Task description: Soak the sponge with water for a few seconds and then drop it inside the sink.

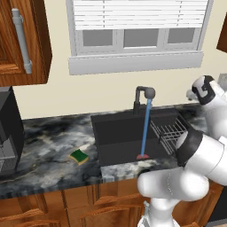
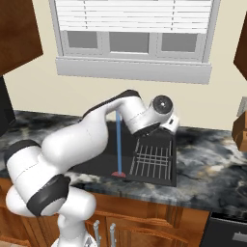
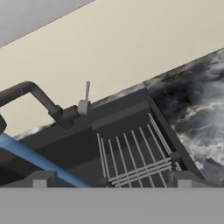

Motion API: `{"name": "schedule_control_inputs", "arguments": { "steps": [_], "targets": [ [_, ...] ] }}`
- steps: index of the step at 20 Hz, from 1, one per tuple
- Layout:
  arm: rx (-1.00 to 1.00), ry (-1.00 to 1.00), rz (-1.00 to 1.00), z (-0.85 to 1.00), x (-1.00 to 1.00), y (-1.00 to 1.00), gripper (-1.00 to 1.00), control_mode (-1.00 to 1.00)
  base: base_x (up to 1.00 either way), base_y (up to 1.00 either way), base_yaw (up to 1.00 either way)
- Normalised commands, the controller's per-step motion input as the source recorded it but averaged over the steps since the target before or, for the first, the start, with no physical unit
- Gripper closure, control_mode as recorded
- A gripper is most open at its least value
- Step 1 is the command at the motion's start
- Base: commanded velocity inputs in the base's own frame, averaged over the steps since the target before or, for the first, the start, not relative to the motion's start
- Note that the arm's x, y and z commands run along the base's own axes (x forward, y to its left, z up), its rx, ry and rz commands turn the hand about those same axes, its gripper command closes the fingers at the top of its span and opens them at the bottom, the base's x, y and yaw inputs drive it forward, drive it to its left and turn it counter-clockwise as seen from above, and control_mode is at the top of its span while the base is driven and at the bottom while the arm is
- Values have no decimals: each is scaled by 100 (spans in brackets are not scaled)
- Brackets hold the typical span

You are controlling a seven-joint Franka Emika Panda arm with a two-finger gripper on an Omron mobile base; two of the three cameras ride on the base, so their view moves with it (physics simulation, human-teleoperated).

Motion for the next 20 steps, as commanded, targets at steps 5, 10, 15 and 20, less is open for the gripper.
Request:
{"name": "schedule_control_inputs", "arguments": {
  "steps": [5,10,15,20],
  "targets": [
    [0,34,0,37,-21,11,-100,-100,0,0,0],
    [0,23,0,2,-9,41,-100,-100,0,0,0],
    [-4,-8,1,-9,-41,39,-100,-100,0,0,0],
    [-2,-11,5,-10,-58,48,-100,-100,0,0,0]
  ]
}}
